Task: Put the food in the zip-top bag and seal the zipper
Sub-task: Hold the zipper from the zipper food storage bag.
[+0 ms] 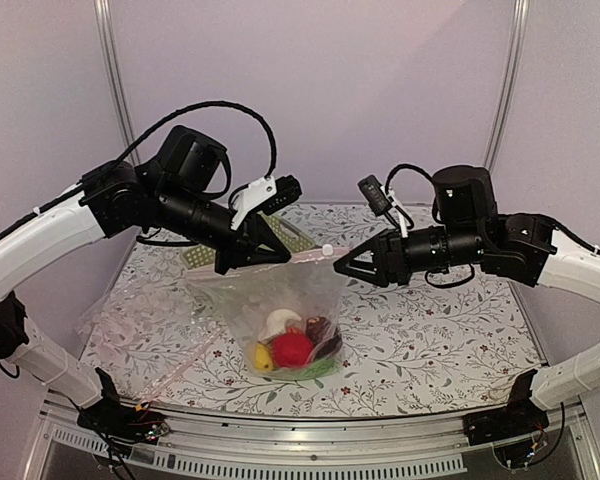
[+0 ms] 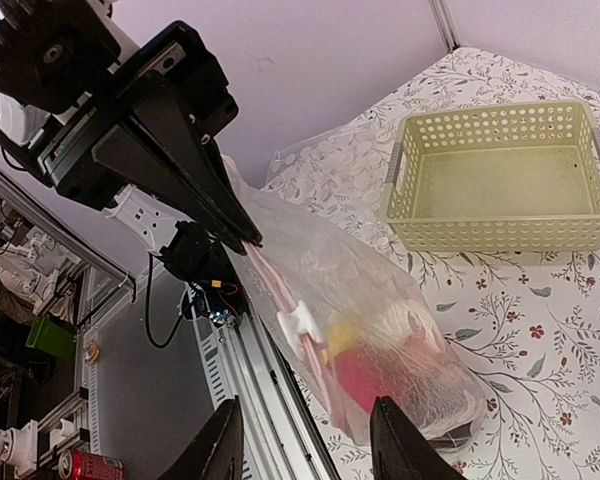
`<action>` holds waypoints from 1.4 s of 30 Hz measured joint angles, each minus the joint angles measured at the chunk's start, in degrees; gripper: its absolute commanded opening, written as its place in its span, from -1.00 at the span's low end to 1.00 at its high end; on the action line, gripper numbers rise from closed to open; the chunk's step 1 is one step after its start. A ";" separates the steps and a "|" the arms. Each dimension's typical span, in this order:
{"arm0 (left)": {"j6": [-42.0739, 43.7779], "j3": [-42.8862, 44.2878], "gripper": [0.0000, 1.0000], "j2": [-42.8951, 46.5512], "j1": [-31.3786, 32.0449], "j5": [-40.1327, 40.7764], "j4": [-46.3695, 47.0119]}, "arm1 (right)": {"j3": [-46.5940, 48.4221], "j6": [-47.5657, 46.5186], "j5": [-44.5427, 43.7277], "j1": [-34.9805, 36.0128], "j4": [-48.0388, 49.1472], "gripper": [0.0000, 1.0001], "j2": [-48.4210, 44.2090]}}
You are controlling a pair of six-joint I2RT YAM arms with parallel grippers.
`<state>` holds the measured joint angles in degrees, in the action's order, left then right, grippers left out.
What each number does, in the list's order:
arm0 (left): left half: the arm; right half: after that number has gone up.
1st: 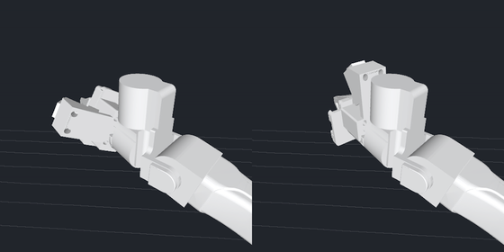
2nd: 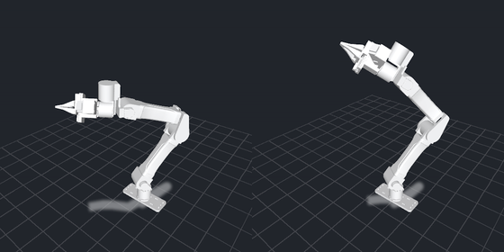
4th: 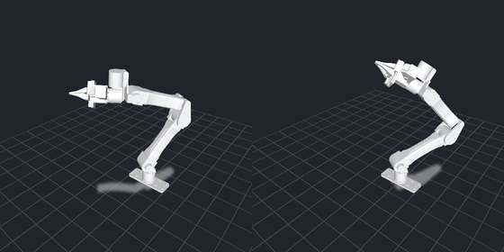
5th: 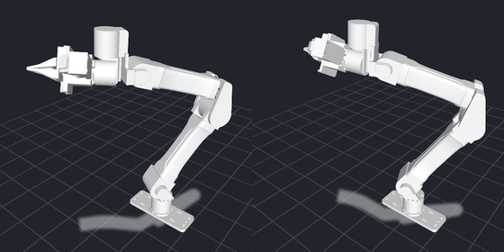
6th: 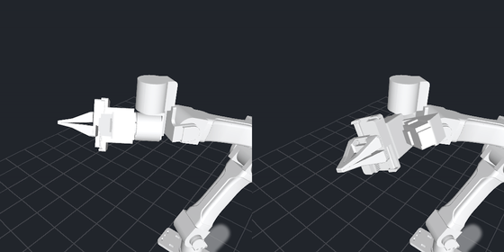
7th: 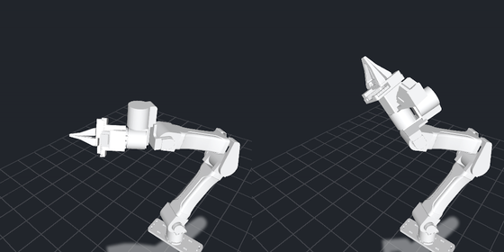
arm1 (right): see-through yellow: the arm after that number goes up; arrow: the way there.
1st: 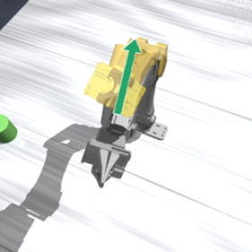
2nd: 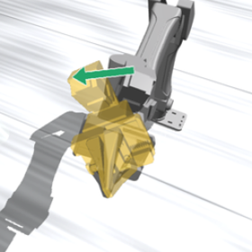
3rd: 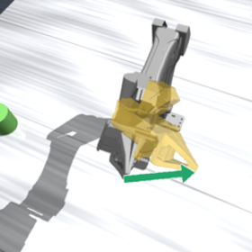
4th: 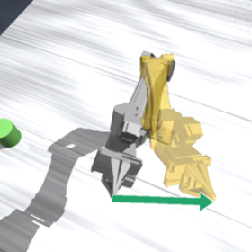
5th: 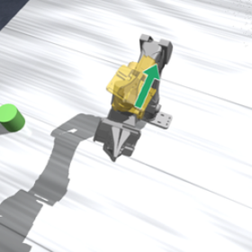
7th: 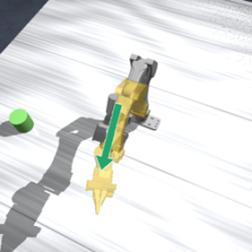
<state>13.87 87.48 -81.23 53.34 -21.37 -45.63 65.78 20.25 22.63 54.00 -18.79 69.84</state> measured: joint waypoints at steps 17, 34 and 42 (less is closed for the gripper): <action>0.00 -0.02 -1.00 0.00 0.00 0.00 0.00 | 0.61 -5.81 -1.18 0.00 -0.44 -0.44 1.38; -0.28 0.31 0.63 -0.13 0.00 -1.25 0.00 | 1.38 -8.41 0.15 0.00 -0.02 -1.00 2.78; -1.77 9.46 0.45 -7.54 -0.02 -7.02 -0.07 | 1.38 -9.42 1.97 0.00 -0.07 -1.00 2.78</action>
<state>12.10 96.95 -88.77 53.32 -28.38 -45.69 67.16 10.83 24.60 54.00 -18.85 72.62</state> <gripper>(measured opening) 0.831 0.006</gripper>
